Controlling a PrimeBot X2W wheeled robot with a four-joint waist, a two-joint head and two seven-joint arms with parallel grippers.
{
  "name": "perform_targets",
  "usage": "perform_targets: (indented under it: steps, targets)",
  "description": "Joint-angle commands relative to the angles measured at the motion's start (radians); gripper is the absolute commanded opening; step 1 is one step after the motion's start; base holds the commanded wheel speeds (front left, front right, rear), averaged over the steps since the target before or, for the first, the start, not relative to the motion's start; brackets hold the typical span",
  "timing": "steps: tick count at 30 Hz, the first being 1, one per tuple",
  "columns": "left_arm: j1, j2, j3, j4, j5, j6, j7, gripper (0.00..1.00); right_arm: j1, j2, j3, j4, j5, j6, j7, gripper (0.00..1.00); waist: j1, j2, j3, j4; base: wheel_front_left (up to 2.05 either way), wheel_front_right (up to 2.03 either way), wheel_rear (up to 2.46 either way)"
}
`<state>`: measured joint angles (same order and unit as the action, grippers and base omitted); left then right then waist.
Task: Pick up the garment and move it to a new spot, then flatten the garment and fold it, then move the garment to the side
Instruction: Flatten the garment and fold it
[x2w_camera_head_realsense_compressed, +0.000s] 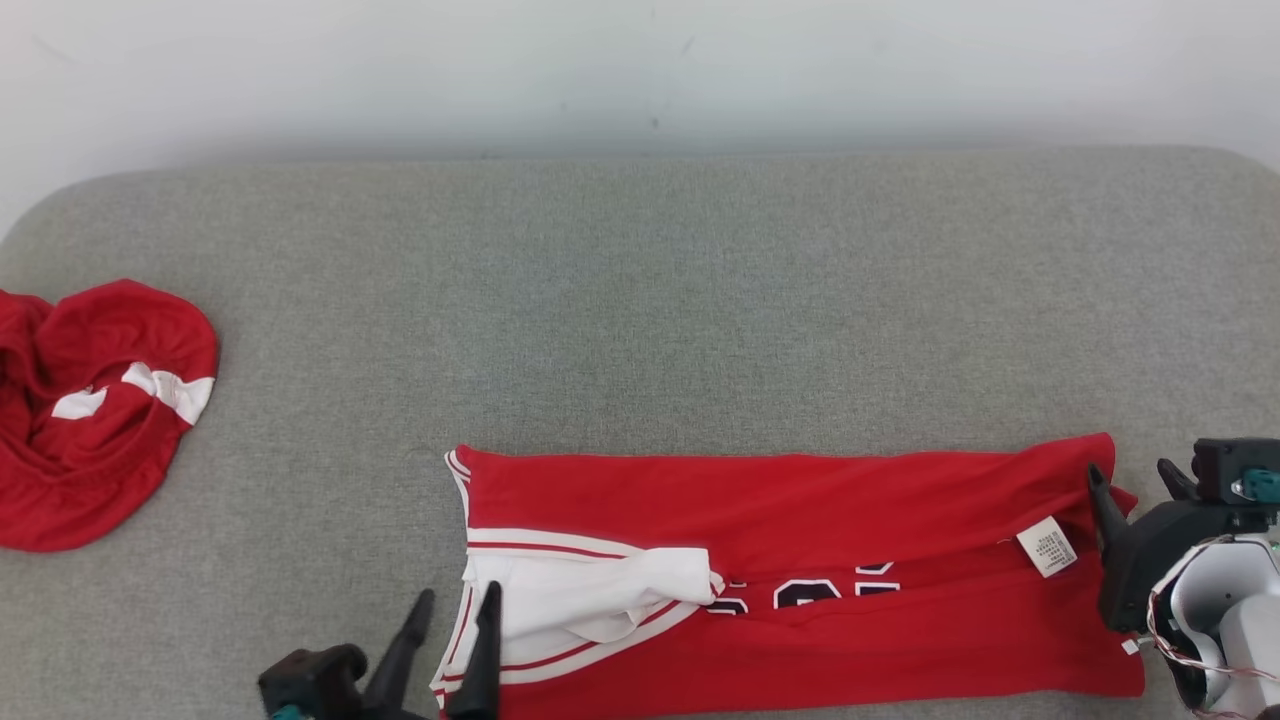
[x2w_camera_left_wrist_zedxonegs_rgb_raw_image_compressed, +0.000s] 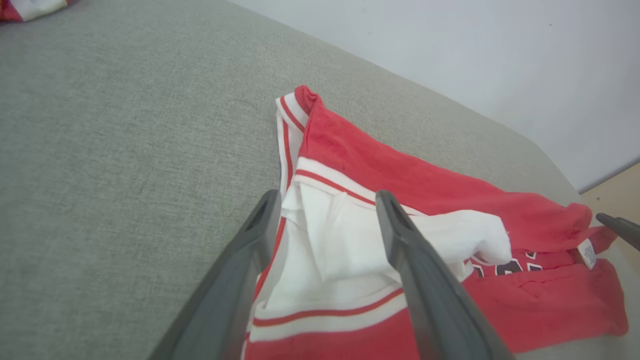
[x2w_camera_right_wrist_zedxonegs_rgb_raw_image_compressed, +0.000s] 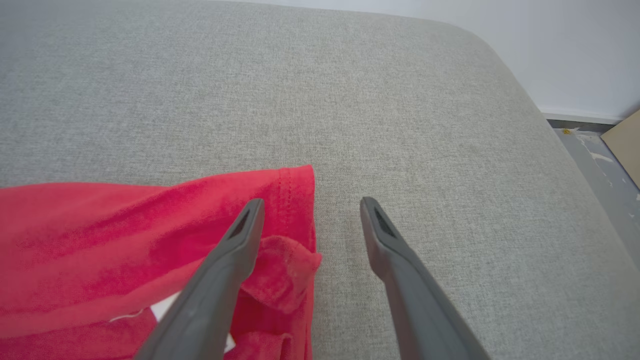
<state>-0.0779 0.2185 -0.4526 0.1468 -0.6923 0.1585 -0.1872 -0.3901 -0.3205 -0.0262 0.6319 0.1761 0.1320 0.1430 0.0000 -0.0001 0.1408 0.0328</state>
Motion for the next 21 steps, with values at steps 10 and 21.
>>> perform_targets:
  steps: [10, 21]
  targets:
    - [0.031, 0.014, 0.141, -0.045, 0.129, -0.058, -0.078, 1.0, 0.105, 0.045, -0.074, -0.124, 0.035, -0.002, 0.039, 1.0, 0.0, 0.0001, -0.065, -0.007, 0.0, 0.0, 0.0]
    - [0.084, -0.102, 0.387, -0.131, 0.334, -0.186, -0.078, 1.0, 0.136, 0.096, -0.113, -0.177, 0.058, -0.002, 0.1, 1.0, 0.0, 0.0001, -0.084, -0.006, 0.0, 0.0, 0.0]
